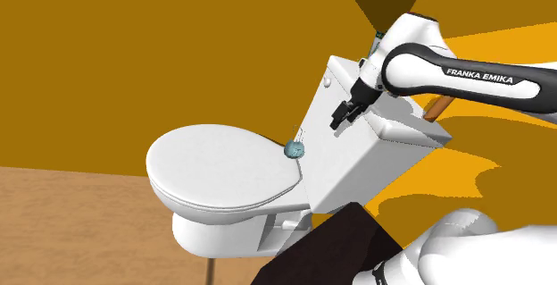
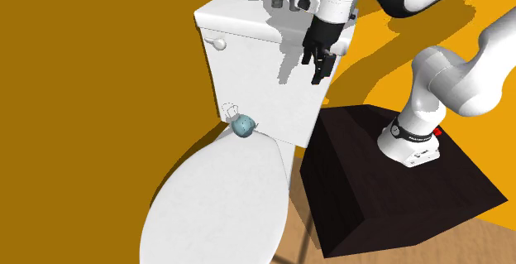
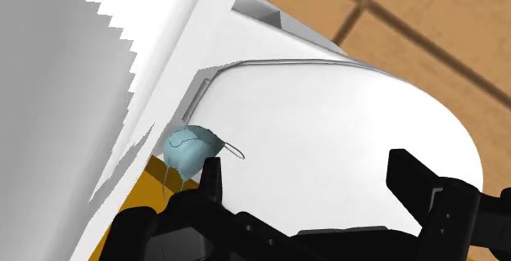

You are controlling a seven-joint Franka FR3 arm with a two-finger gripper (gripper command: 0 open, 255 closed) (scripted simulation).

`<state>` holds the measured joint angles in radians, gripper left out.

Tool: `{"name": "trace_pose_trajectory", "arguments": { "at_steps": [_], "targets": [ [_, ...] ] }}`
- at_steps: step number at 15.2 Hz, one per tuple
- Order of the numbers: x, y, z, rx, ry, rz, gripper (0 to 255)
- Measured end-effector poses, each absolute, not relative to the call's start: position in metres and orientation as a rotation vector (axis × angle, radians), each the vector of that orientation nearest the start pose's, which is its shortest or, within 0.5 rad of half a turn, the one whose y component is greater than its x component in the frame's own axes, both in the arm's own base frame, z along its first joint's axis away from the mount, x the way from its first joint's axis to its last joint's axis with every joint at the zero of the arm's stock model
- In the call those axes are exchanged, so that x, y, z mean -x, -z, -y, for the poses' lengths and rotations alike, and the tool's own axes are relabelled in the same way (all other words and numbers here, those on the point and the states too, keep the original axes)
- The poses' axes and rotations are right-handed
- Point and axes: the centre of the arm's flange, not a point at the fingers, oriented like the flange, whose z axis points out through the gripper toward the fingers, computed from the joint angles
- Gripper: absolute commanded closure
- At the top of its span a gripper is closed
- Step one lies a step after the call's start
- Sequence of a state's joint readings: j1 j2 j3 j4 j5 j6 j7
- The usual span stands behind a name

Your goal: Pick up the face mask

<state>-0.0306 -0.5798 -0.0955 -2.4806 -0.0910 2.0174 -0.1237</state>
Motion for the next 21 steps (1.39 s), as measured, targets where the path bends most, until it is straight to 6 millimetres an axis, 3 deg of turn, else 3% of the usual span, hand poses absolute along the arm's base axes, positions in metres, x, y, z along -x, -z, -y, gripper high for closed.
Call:
{"name": "trace_pose_trajectory", "arguments": {
  "at_steps": [3,10,21],
  "targets": [
    [-0.416,-0.461,0.074,3.186,0.135,0.141,0],
    [-0.476,-0.406,0.106,3.242,0.14,0.408,0],
    [-0.578,-0.318,0.16,3.225,0.145,0.677,0]
  ]
}}
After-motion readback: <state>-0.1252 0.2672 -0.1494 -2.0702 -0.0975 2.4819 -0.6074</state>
